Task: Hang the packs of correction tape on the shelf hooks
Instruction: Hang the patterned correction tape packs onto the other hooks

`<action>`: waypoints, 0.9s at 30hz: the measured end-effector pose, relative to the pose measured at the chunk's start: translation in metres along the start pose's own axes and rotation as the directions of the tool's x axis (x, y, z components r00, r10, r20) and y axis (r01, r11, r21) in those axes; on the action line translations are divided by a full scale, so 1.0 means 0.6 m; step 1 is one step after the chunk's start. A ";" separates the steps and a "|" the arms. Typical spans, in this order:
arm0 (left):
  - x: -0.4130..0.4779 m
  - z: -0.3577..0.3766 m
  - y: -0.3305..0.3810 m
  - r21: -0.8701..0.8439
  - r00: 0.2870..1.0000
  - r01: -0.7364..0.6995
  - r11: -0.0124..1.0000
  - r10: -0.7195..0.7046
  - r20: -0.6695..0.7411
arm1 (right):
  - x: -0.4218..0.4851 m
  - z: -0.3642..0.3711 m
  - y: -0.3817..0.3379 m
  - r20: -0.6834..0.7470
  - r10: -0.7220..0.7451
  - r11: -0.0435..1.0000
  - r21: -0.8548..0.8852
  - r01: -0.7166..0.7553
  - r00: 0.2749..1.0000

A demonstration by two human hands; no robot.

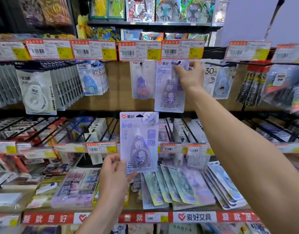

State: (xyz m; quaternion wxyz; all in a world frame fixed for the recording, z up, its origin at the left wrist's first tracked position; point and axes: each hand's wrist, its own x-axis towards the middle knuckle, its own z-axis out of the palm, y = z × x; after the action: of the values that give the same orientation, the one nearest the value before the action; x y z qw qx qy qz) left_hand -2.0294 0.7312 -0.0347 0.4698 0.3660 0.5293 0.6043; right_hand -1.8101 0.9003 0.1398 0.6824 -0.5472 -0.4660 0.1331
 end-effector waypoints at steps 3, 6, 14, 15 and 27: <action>0.007 -0.007 0.002 -0.022 1.000 0.017 1.000 -0.018 -0.005 | 0.018 0.020 0.013 -0.008 -0.032 0.994 -0.102 0.031 0.999; 0.011 -0.010 0.004 -0.026 1.000 0.007 1.000 -0.007 0.009 | 0.030 0.034 0.015 -0.021 -0.018 0.986 -0.167 0.014 1.000; 0.018 0.025 0.003 -0.034 0.996 -0.014 0.999 0.017 0.085 | 0.031 0.031 0.020 -0.048 -0.082 0.966 -0.248 0.067 0.995; 0.019 0.032 0.004 -0.037 0.995 -0.011 0.999 0.015 0.100 | 0.023 0.024 0.027 -0.055 -0.108 0.963 -0.254 0.091 0.993; 0.011 0.111 -0.005 0.004 0.979 -0.030 1.000 0.029 0.203 | -0.193 -0.098 0.087 0.416 0.080 0.914 0.332 -0.233 0.906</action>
State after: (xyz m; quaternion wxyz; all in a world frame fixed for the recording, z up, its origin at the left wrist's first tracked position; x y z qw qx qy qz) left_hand -1.9680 0.7575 -0.0266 0.5109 0.4352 0.4754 0.5689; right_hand -1.8084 0.8029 0.0396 0.6530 -0.4054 -0.5132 0.3818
